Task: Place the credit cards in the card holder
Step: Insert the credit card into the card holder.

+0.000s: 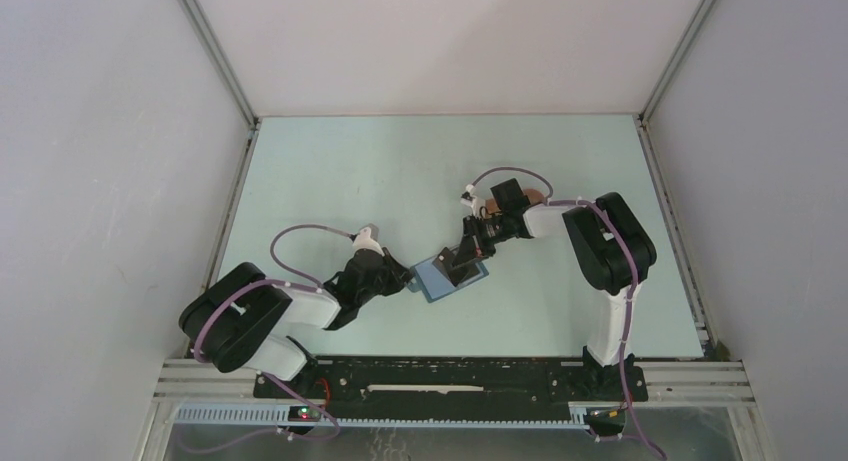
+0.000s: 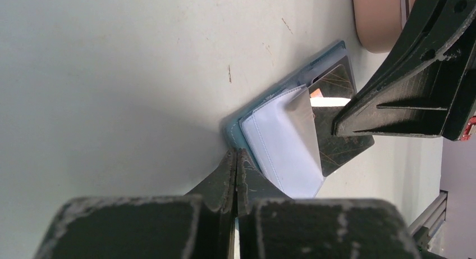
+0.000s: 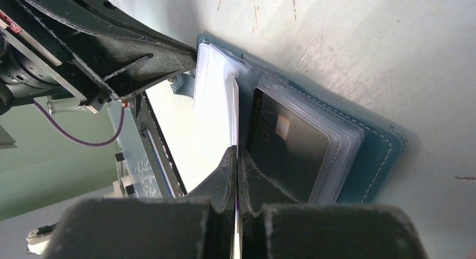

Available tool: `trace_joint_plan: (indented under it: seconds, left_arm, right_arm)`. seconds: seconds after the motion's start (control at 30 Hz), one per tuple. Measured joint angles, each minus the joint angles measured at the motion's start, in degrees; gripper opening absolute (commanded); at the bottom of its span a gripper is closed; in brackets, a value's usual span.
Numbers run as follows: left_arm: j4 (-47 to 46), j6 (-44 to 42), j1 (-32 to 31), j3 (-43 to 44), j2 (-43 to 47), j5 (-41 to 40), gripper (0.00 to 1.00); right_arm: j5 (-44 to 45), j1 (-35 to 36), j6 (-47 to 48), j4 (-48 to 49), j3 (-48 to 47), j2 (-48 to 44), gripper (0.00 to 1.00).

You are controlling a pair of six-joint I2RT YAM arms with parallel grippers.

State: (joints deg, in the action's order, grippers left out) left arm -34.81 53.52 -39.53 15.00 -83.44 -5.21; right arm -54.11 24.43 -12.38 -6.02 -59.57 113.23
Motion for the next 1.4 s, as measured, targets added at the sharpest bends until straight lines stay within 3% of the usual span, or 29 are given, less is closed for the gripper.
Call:
trace_joint_plan:
  seconds: [0.73, 0.87, 1.03, 1.4]
  left_arm:
    - [-1.42, -0.02, 0.28, -0.72, -0.13, 1.42, 0.00]
    - [-1.44, -0.02, 0.31, -0.72, -0.13, 1.44, 0.00]
    - [-1.44, 0.00, 0.31, -0.74, -0.11, 1.46, 0.00]
    - [-0.87, 0.00, 0.28, -0.76, 0.26, 3.13, 0.00]
  right_arm:
    - [-0.94, 0.42, -3.58, 9.64, 4.15, 0.00, 0.00]
    - [-1.33, 0.48, -4.72, 11.41, 4.87, 0.00, 0.04]
    - [-0.92, 0.63, -4.39, 11.04, 4.90, -0.33, 0.18]
    - [2.84, 2.08, 1.55, 2.21, 3.28, -3.02, 0.33]
